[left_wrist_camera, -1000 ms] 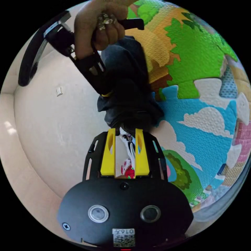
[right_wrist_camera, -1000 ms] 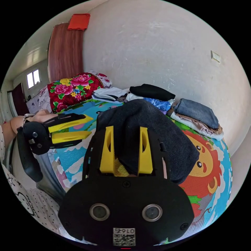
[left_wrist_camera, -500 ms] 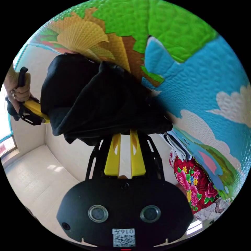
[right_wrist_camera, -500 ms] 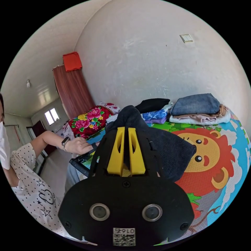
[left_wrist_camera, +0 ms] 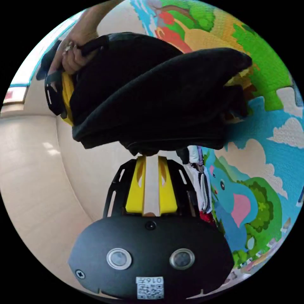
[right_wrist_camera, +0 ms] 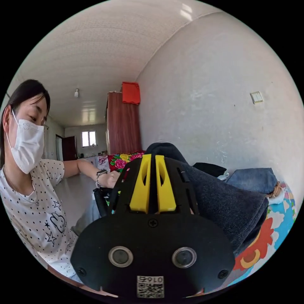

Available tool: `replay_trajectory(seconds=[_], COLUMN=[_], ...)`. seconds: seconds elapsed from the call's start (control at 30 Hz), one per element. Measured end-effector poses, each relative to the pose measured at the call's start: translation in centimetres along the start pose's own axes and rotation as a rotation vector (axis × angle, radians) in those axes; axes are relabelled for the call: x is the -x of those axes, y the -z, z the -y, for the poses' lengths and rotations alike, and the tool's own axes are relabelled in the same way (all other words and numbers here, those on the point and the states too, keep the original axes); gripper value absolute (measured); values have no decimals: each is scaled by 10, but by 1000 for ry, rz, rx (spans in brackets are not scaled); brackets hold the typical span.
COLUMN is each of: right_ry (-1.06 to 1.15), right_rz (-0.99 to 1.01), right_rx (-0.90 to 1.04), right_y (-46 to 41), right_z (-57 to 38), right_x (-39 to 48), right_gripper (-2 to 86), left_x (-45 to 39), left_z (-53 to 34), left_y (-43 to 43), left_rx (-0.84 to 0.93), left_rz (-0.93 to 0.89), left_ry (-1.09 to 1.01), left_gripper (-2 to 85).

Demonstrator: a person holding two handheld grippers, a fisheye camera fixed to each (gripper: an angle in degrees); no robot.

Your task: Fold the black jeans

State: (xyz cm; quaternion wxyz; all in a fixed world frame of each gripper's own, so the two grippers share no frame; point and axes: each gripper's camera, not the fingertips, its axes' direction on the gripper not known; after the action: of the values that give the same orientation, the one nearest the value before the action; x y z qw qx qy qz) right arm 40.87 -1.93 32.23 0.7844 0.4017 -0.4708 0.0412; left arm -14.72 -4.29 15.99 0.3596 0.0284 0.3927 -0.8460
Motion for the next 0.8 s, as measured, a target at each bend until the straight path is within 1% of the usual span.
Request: replay_trajectory(seconds=[0.03,0.07,0.13,0.2,0.27,0.3,0.33,0.37,0.4,0.43,0.47,0.5,0.53,0.57,0.63,0.7,0.77,0.8], right_ry=[13,18,-30,-257,-406,-494,-525,-548,-554,-564,-594,-616,-627,-628,-594,-493,-430,-378], right_rz=[3,7,0,-38,-92,-140,-171,-251,-339,-386,-469,-551,-591,-636,-619,-631,-631,-617], right_rx=[4,10,-1,-74,-125,-107,-76,29,159,220,337,466,515,553,491,403,374,362], right_y=[-7,-21,-41,-62,-75,-87,-95,-113,-134,-143,-158,-172,-176,-175,-157,-128,-110,-101], right_z=[9,29,61,94,104,105,105,104,96,89,71,51,40,21,3,-8,-13,-16], right_x=[6,15,20,1,-22,-38,-47,-62,-77,-85,-100,-115,-122,-129,-125,-105,-83,-66], right_gripper=[20,15,6,4,7,9,10,12,14,15,18,21,24,30,47,70,76,77], left_x=[16,24,52,68,82,89,91,90,87,80,76,66,57,52,32,18,7,1], left_z=[-26,-40,-103,-152,-200,-230,-255,-266,-282,-293,-298,-304,-310,-312,-319,-320,-326,-331], left_y=[-9,-15,-40,-57,-71,-80,-90,-95,-107,-120,-126,-139,-153,-160,-190,-211,-230,-244], left_rx=[45,67,152,214,205,168,139,131,125,128,132,131,129,127,119,130,139,142], left_rz=[-98,-149,-310,-391,-562,-710,-837,-889,-984,-1071,-1107,-1191,-1269,-1309,-1467,-1554,-1590,-1617], left_ry=[94,145,309,426,558,653,733,765,801,825,835,843,862,874,901,862,890,934], left_gripper=[71,74,80,84,87,91,97,99,102,112,116,127,137,142,173,181,170,141])
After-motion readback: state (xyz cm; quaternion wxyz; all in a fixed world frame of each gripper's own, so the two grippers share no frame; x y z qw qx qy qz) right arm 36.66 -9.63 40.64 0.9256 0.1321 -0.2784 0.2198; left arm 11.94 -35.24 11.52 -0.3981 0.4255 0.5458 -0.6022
